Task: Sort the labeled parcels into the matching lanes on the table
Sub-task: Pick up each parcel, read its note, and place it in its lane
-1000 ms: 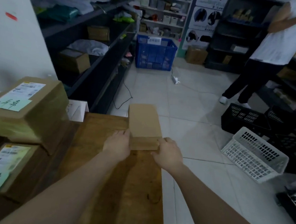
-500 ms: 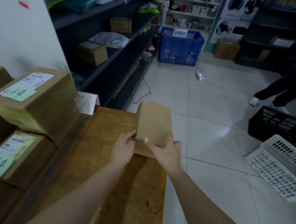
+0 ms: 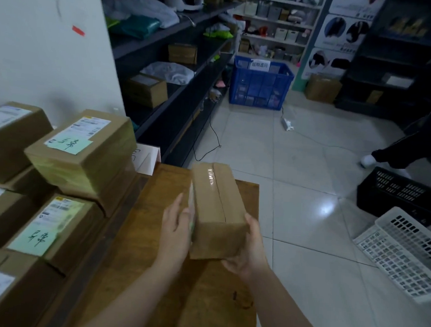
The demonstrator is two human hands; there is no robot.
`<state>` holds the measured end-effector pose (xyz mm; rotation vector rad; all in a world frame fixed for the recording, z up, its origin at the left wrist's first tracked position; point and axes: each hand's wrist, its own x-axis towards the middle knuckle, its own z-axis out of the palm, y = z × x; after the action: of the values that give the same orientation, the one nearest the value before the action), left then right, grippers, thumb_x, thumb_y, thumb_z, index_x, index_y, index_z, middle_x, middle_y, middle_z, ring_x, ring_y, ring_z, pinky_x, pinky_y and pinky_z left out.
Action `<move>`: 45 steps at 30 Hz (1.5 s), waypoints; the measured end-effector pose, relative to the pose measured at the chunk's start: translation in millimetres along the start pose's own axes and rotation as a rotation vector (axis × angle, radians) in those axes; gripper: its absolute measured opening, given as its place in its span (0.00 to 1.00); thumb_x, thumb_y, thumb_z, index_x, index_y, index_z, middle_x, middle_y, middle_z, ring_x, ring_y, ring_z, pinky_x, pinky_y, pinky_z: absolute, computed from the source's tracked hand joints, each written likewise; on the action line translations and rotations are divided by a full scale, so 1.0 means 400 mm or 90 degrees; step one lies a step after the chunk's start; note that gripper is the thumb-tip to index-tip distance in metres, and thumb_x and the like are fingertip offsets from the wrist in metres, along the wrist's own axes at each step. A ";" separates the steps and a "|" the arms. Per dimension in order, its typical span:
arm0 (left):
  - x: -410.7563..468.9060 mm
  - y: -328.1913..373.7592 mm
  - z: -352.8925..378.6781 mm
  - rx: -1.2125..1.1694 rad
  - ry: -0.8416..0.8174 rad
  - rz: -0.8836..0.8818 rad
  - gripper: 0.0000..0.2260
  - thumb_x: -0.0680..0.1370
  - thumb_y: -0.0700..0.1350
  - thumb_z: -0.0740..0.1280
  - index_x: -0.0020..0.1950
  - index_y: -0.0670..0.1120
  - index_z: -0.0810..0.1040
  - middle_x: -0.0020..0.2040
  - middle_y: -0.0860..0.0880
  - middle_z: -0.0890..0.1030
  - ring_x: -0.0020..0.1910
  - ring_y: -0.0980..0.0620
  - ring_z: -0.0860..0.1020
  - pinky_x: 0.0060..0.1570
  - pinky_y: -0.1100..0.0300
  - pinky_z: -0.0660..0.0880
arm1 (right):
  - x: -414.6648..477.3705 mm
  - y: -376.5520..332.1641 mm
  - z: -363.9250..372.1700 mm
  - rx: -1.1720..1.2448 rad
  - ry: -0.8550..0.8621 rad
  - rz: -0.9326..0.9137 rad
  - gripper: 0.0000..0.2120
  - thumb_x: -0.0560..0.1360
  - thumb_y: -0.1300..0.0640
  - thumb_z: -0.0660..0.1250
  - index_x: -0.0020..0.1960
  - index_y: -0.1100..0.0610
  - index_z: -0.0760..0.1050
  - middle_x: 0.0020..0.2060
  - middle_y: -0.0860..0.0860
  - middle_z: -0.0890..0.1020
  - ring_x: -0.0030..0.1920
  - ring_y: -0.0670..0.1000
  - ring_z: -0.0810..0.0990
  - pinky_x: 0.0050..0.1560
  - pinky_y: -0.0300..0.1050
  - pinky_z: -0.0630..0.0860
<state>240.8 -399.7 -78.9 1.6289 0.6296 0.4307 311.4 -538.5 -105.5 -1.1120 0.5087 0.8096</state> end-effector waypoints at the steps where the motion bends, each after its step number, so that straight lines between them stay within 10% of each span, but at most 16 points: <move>1: -0.005 0.003 -0.014 -0.039 0.016 -0.040 0.19 0.84 0.50 0.55 0.76 0.57 0.62 0.73 0.55 0.63 0.71 0.54 0.63 0.67 0.53 0.65 | -0.010 0.015 0.005 0.036 -0.021 0.019 0.45 0.61 0.30 0.70 0.72 0.50 0.67 0.62 0.57 0.75 0.60 0.62 0.74 0.57 0.56 0.75; 8: -0.032 -0.034 -0.146 -0.383 0.050 -0.279 0.19 0.81 0.58 0.54 0.70 0.54 0.71 0.64 0.47 0.78 0.62 0.46 0.76 0.67 0.41 0.68 | -0.074 0.113 0.040 0.182 -0.057 0.062 0.43 0.67 0.26 0.61 0.73 0.52 0.67 0.68 0.61 0.72 0.66 0.65 0.71 0.68 0.60 0.67; 17: -0.102 -0.014 -0.290 -0.301 -0.094 -0.240 0.15 0.77 0.45 0.68 0.64 0.47 0.76 0.53 0.49 0.85 0.52 0.48 0.83 0.47 0.52 0.79 | -0.158 0.212 0.134 0.169 -0.199 0.068 0.41 0.67 0.26 0.58 0.68 0.54 0.73 0.64 0.64 0.78 0.66 0.68 0.73 0.68 0.62 0.66; 25: -0.151 -0.005 -0.433 -0.294 -0.061 -0.139 0.24 0.75 0.43 0.72 0.69 0.53 0.70 0.58 0.49 0.82 0.55 0.48 0.82 0.58 0.45 0.78 | -0.237 0.262 0.233 -0.046 -0.030 -0.268 0.15 0.83 0.59 0.58 0.64 0.46 0.77 0.57 0.54 0.83 0.58 0.55 0.83 0.60 0.61 0.78; 29: -0.197 0.014 -0.486 -0.312 -0.031 -0.121 0.23 0.75 0.44 0.71 0.68 0.56 0.69 0.57 0.51 0.82 0.53 0.50 0.83 0.53 0.46 0.80 | -0.324 0.283 0.308 -0.234 -0.014 -0.397 0.14 0.80 0.45 0.60 0.61 0.47 0.79 0.53 0.50 0.85 0.53 0.49 0.85 0.53 0.52 0.82; 32: -0.230 0.029 -0.519 -0.303 0.008 -0.105 0.23 0.74 0.46 0.72 0.66 0.59 0.69 0.56 0.52 0.82 0.53 0.51 0.82 0.51 0.45 0.81 | -0.364 0.303 0.340 -0.349 -0.088 -0.451 0.35 0.66 0.24 0.62 0.68 0.42 0.72 0.58 0.44 0.82 0.57 0.46 0.82 0.54 0.46 0.81; 38: -0.308 0.042 -0.586 -0.271 0.070 -0.081 0.27 0.74 0.48 0.72 0.70 0.59 0.67 0.59 0.52 0.80 0.56 0.50 0.81 0.53 0.47 0.80 | -0.398 0.379 0.361 -0.468 -0.136 -0.492 0.50 0.58 0.19 0.65 0.75 0.37 0.58 0.68 0.44 0.73 0.66 0.48 0.76 0.62 0.54 0.78; 45: -0.415 0.045 -0.664 -0.229 0.133 -0.095 0.26 0.75 0.49 0.72 0.69 0.61 0.66 0.56 0.55 0.79 0.50 0.53 0.82 0.42 0.56 0.82 | -0.444 0.449 0.376 -0.490 -0.155 -0.539 0.34 0.66 0.30 0.66 0.71 0.34 0.64 0.64 0.40 0.74 0.64 0.47 0.76 0.58 0.53 0.80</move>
<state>-47.1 -297.3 -7.2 1.1970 0.7754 0.5730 56.0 -416.9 -25.4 -1.7165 -0.5280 0.3557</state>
